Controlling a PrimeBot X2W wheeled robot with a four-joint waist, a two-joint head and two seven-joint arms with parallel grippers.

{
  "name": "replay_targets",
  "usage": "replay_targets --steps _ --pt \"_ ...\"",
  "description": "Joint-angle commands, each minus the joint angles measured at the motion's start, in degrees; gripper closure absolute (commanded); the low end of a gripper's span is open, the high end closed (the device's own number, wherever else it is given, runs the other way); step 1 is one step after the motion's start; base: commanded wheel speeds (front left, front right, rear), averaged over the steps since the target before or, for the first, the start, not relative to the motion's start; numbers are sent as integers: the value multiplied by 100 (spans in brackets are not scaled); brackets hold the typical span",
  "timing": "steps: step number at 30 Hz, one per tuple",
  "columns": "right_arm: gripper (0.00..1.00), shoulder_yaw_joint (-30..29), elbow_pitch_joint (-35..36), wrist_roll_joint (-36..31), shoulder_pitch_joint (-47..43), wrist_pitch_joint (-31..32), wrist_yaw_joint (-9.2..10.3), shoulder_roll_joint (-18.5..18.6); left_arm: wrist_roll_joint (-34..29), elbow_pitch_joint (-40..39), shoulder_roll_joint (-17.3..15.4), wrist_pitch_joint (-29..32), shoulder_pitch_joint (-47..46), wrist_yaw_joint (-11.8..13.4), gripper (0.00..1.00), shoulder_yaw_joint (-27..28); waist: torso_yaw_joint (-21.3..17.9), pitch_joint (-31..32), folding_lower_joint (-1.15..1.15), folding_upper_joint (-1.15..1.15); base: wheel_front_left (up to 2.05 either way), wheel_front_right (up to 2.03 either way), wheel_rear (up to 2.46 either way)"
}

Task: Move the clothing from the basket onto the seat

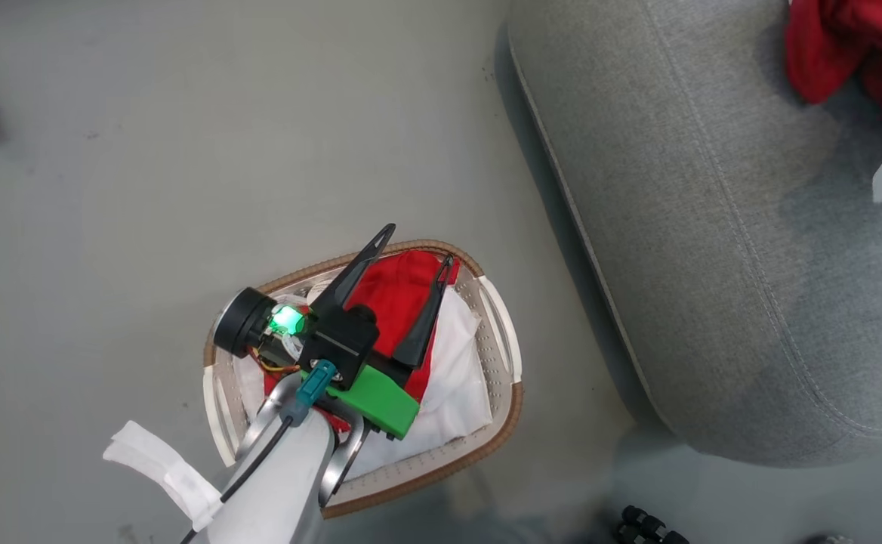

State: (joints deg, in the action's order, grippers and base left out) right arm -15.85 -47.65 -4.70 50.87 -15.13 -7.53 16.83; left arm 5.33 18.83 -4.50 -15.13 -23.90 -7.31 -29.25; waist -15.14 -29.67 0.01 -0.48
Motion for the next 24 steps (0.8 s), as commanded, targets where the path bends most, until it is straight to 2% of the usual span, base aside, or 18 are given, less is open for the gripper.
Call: replay_targets --steps 1,7,14,24 --pt "0 -135 -12 -78 -168 -3 8 -26 -5 -1 -55 -3 -61 -28 0 61 129 -88 -1 48 0 0 0" --pt "0 -240 378 -58 -703 -3 8 -325 -108 -26 -90 -3 61 -10 0 269 104 75 -1 48 0 0 0" --pt "0 22 1055 201 -1547 -3 8 -542 -80 78 -42 -3 333 98 0 673 71 444 -1 48 0 0 0" --pt "0 740 1752 704 -2299 -3 8 -705 -10 69 62 -3 694 282 0 1285 302 997 -1 48 0 0 0"
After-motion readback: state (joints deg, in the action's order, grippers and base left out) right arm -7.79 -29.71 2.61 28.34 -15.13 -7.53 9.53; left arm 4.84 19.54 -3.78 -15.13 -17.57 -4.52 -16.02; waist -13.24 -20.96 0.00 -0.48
